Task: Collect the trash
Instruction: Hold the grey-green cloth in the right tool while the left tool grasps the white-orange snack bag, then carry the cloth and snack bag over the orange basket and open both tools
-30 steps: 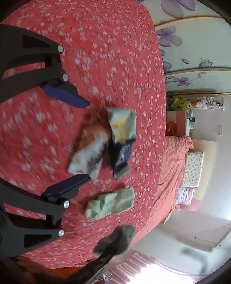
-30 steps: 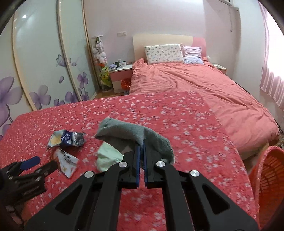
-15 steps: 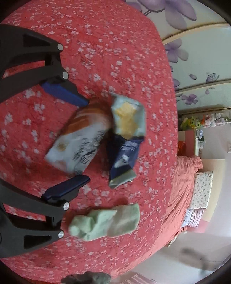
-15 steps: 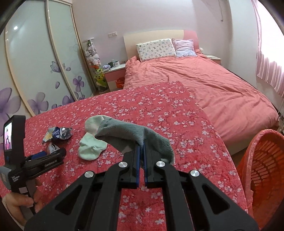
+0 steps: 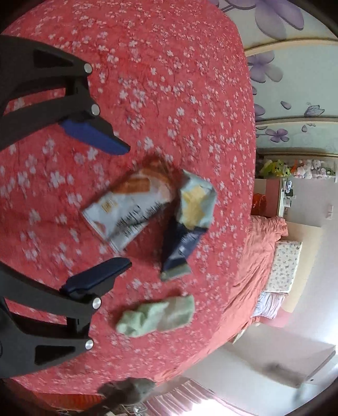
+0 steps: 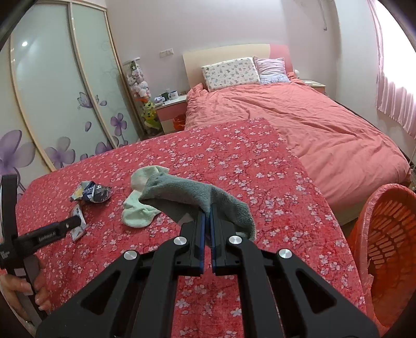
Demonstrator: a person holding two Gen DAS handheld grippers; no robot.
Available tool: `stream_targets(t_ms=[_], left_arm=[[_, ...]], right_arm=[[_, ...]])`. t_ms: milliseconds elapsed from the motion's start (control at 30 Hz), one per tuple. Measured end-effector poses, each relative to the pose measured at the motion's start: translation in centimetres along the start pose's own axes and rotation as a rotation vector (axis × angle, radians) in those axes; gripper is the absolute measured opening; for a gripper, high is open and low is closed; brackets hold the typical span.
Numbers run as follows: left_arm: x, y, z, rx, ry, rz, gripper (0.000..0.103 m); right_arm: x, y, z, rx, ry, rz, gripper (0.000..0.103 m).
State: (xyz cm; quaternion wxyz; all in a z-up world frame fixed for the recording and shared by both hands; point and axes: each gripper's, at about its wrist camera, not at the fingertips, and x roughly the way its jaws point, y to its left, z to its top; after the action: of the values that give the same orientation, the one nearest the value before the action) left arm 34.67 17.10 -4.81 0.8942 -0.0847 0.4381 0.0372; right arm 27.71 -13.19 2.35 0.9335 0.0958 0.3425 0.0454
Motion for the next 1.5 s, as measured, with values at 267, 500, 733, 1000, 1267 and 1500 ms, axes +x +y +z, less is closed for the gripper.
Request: stream_targets(t_ms=[267,500,733,1000,1267,1500], left_arm=[[2.6,-1.8,1.3,-0.021,0.043,0.126,0.063],[1.6,-0.6,0.6,-0.029,0.001,0.073,0.031],[-0.6,0.6,-1.8,0.020,-0.038,0.019,0.013],[-4.2,0.4,-3.2,0.058,-0.087,-0.018,0.008],[-9.1,-2.7,-3.9,0.096,-0.142,-0.101,0.008],[-13.7,-9.1,-4.2,0.194,-0.202,-0.201,0.008]], right_arm=[[-0.1,-0.8,-0.5,0.009,0.009,-0.001,0.004],[-0.7,-1.7,-1.1,0.031,0.010,-0.002,0.004],[-2.6,-2.6,-1.5,0.053,-0.008,-0.014,0.004],[-5.5,-3.0,-1.9,0.060,-0.042,-0.019,0.004],[-9.2,-4.5,-2.0,0.085,-0.101,-0.030,0.004],[-12.8,-6.2,-2.2,0.109,-0.185,-0.073,0.004]])
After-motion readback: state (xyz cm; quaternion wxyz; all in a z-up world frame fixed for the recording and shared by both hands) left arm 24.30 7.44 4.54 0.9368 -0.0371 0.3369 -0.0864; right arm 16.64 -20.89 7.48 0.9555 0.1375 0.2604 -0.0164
